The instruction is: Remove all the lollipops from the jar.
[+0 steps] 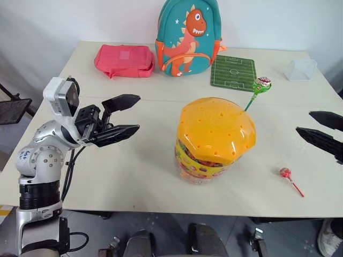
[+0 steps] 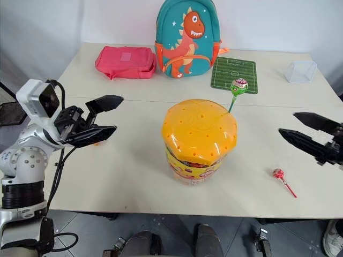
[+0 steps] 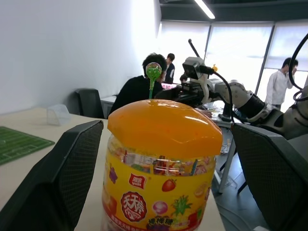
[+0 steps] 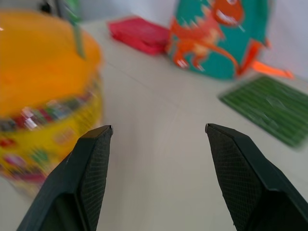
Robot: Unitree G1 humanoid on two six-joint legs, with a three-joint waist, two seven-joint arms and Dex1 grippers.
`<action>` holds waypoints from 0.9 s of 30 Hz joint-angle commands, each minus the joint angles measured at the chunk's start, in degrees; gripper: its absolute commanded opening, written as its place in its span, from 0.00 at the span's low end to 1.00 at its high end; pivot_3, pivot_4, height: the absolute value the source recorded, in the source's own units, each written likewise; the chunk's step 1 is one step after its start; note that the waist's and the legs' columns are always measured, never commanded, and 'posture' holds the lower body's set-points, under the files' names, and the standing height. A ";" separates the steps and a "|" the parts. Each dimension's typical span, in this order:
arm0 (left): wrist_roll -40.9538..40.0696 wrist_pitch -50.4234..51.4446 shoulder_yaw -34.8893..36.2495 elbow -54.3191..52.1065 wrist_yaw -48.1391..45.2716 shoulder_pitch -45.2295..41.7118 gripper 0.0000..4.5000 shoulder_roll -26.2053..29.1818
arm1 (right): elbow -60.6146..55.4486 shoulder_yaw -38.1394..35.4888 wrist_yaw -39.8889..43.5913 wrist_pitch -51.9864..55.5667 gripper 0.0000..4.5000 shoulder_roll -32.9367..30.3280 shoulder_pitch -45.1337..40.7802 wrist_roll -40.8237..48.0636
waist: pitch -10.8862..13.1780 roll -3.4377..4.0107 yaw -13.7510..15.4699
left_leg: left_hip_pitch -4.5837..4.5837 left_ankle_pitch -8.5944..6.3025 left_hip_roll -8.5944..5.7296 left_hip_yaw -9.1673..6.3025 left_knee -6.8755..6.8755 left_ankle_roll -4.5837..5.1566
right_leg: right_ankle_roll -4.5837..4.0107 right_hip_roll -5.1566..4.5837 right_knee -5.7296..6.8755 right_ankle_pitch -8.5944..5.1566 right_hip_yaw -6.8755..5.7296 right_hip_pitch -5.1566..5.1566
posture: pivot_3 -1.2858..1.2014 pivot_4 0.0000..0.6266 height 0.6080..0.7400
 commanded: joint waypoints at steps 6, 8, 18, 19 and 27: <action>0.43 -0.79 0.94 0.51 -1.70 -0.44 1.00 0.59 | -8.18 9.20 -7.61 3.29 0.72 2.05 -11.10 10.69 | 0.00 -0.01 0.32 | -0.06 0.00 -0.03 -0.05 0.01 0.00 | 0.00 -0.02 -0.03 0.00 -0.03 0.00 | 0.52 0.24 1.00; 0.60 -0.77 0.60 -0.08 -1.76 -0.02 1.00 0.30 | -7.69 11.38 -9.48 4.71 0.72 2.21 -13.94 13.09 | 0.00 0.00 0.22 | -0.07 0.00 -0.04 -0.03 0.01 0.00 | 0.00 -0.03 -0.03 0.00 -0.03 0.00 | 0.52 0.24 1.00; 0.28 -0.99 0.22 -3.04 -0.77 0.35 1.00 -1.10 | -4.64 17.84 -8.09 5.53 0.35 2.82 -19.14 12.44 | 0.00 -0.01 0.15 | -0.08 0.00 -0.03 -0.05 -0.01 0.00 | 0.00 -0.04 -0.02 0.00 -0.07 -0.03 | 0.52 0.24 1.00; 0.30 -1.06 0.25 -3.26 -0.67 0.50 1.00 -1.18 | -4.39 18.06 -7.92 5.51 0.30 2.82 -19.37 12.10 | 0.00 -0.01 0.15 | -0.08 0.00 -0.03 -0.05 -0.01 0.01 | 0.00 -0.04 -0.02 0.00 -0.08 -0.03 | 0.52 0.24 1.00; 0.22 -1.30 0.48 -4.60 -0.09 1.61 1.00 -1.33 | -3.23 14.78 -6.34 10.40 0.01 -1.10 -17.55 15.93 | 0.00 -0.01 0.27 | -0.10 -0.01 -0.03 -0.07 -0.02 0.02 | 0.00 -0.06 -0.03 0.00 -0.08 -0.03 | 0.52 0.24 1.00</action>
